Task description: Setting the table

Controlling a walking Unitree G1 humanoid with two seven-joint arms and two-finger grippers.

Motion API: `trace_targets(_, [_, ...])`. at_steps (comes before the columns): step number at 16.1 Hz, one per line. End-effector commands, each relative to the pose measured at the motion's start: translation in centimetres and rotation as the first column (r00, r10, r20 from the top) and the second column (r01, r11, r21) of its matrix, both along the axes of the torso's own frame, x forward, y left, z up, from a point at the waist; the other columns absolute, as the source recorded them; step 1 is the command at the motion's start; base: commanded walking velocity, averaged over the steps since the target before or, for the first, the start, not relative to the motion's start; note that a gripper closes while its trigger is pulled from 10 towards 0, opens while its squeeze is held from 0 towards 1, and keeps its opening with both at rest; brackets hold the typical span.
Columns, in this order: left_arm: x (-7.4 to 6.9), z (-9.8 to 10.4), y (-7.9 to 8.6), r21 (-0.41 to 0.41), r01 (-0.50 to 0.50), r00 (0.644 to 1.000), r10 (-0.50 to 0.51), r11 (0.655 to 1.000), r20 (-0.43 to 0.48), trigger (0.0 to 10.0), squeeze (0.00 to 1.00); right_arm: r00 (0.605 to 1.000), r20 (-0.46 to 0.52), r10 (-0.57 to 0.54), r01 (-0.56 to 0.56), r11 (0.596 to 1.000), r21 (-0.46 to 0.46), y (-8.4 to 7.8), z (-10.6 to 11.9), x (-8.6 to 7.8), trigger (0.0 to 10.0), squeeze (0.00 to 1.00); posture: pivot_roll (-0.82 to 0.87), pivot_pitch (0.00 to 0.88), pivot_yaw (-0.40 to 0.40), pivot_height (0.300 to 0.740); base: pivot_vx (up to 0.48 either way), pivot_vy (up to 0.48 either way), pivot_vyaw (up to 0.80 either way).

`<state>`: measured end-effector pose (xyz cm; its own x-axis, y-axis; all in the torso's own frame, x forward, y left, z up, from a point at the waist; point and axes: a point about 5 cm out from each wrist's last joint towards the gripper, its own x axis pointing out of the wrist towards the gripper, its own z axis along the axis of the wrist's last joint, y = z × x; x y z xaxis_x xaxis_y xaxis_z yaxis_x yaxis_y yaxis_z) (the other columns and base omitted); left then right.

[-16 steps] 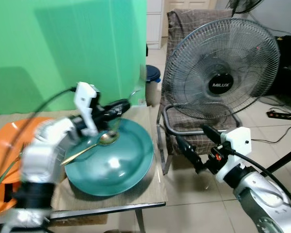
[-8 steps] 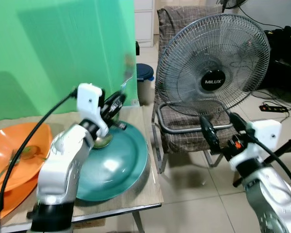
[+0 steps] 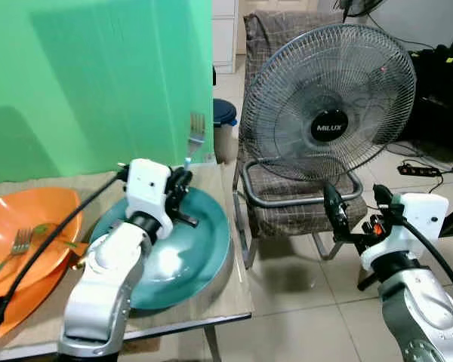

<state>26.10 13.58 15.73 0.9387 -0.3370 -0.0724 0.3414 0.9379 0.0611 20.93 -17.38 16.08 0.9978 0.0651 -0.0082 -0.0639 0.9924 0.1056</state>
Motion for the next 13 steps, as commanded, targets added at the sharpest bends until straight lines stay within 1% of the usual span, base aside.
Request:
trace_targets(1, [0.2,0.0,0.4,0.018,-0.031,1.000,0.031,0.999,0.004,10.0,0.00,1.000,-0.013,-0.004,0.004,1.000,0.005,-0.3,-0.4,0.0,10.0,0.00,-0.15,0.000,0.018,0.740,0.000,-0.409,0.00])
trace_targets(2, [0.3,0.2,0.5,0.011,-0.039,0.999,0.039,0.999,0.005,10.0,0.00,1.000,-0.020,-0.012,0.013,1.000,0.029,-0.4,-0.7,-0.1,10.0,0.00,-0.14,0.000,0.017,0.740,0.000,-0.472,0.00])
trace_targets(3, [0.3,0.3,0.6,0.033,-0.032,0.999,0.032,0.999,0.013,10.0,0.00,0.999,-0.044,-0.025,0.027,0.999,0.040,-0.5,-1.4,0.0,10.0,0.00,-0.12,0.000,0.021,0.740,0.000,-0.472,0.00])
trace_targets(4, [0.3,0.3,0.6,0.036,-0.030,0.999,0.030,0.999,0.011,10.0,0.00,0.999,-0.050,-0.019,0.021,0.999,0.032,-0.4,-1.6,0.1,10.0,0.00,-0.13,0.000,0.019,0.740,0.000,-0.472,0.00])
trace_targets(5, [0.3,0.4,0.6,0.051,-0.024,1.000,0.023,0.998,0.019,10.0,0.00,0.999,-0.047,-0.012,0.013,1.000,0.025,-0.3,-1.6,0.4,10.0,0.00,-0.12,0.000,0.021,0.740,0.000,-0.472,0.00])
trace_targets(6, [0.4,0.6,0.6,0.060,-0.034,0.999,0.032,0.998,0.036,10.0,0.00,0.999,-0.030,-0.031,0.032,0.999,0.011,-0.4,-1.1,0.6,10.0,0.00,-0.12,0.000,0.003,0.740,0.000,-0.472,0.00])
trace_targets(7, [0.4,0.6,0.7,0.047,-0.045,0.999,0.044,0.998,0.032,10.0,0.00,0.999,-0.026,-0.047,0.047,0.999,0.015,-0.4,-0.8,0.5,10.0,0.00,-0.12,0.000,0.002,0.740,0.000,-0.472,0.00])
trace_targets(10, [0.4,0.4,0.4,0.049,-0.038,0.999,0.037,0.998,0.029,10.0,0.00,0.999,-0.020,-0.029,0.030,0.999,0.030,0.1,-0.8,0.0,10.0,0.00,-0.13,0.000,-0.012,0.740,0.000,-0.472,0.00])
trace_targets(13, [0.4,0.4,0.2,0.048,-0.036,0.999,0.034,0.998,0.033,10.0,0.00,0.999,-0.019,-0.028,0.029,0.999,0.026,0.1,-0.8,0.1,10.0,0.00,-0.13,0.000,-0.023,0.740,0.000,-0.437,0.00])
